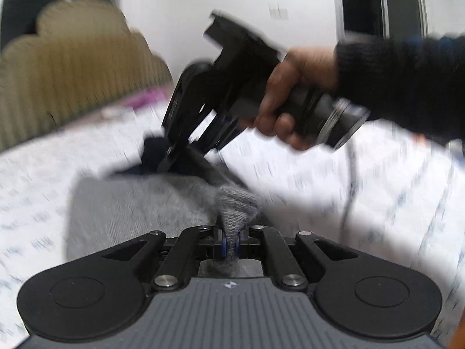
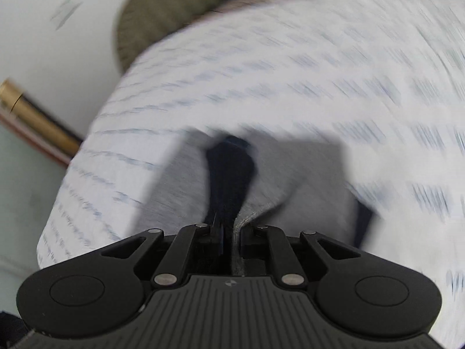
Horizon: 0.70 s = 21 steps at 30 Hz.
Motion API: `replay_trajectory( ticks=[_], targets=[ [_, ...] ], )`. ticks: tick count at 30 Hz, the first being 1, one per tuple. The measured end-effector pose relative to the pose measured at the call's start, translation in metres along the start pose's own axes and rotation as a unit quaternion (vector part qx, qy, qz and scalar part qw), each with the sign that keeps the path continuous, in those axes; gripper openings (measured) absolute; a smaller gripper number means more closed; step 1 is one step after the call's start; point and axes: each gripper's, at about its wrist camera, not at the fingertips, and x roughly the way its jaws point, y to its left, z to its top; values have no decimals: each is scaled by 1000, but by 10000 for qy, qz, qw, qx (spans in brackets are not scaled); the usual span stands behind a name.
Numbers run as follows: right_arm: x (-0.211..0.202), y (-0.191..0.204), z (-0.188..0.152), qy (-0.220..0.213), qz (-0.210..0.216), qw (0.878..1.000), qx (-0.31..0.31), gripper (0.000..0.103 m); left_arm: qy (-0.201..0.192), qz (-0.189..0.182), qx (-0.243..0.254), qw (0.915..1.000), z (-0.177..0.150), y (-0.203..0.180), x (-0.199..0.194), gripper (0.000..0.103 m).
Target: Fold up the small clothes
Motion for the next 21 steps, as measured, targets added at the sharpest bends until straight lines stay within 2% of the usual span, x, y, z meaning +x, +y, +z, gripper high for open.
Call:
replay_trajectory(
  ticks=[1,3,5,6,7,8,9,10,11,12,14,18,19,21],
  targets=[
    [2,-16,-8,-12,153,9996,240,14,217,22,5,9998,-4,-1,9,5],
    [3,-34,-19,-203,549,9956,727,21,340,78,13,9994,-6,-2,15,5],
    [4,-42,-18,-367,786,9915,974,38,322,140,32,9994,-2,-2,16,6],
    [4,-45,-15,-464,850,9902,1004,43,339,172,35,9993,-1,-6,18,6],
    [6,-45,-12,-530,858,9899,997,52,369,213,69,9991,-1,-11,19,6],
    [9,-44,-8,-562,809,9903,978,56,403,259,130,9988,-3,-16,21,6],
    [13,-44,-4,-548,744,9911,957,56,428,303,194,9984,-4,-19,23,6],
    [18,-44,1,-495,711,9919,927,56,452,349,268,9980,-3,-25,27,6],
    [23,-43,3,-518,702,9925,861,33,465,382,319,9977,-4,-29,29,6],
    [27,-41,5,-501,662,9938,734,17,467,401,342,9975,-2,-30,31,6],
    [30,-39,7,-422,551,9957,620,13,449,402,345,9976,0,-33,32,6],
    [-8,-36,10,-1019,944,9896,372,13,230,319,395,9984,7,-42,27,6],
    [-14,-39,11,-1112,863,9896,312,13,219,313,477,9981,7,-46,30,6],
    [-9,-57,10,-956,611,9923,493,13,402,295,526,9974,4,-50,42,6]
  ],
)
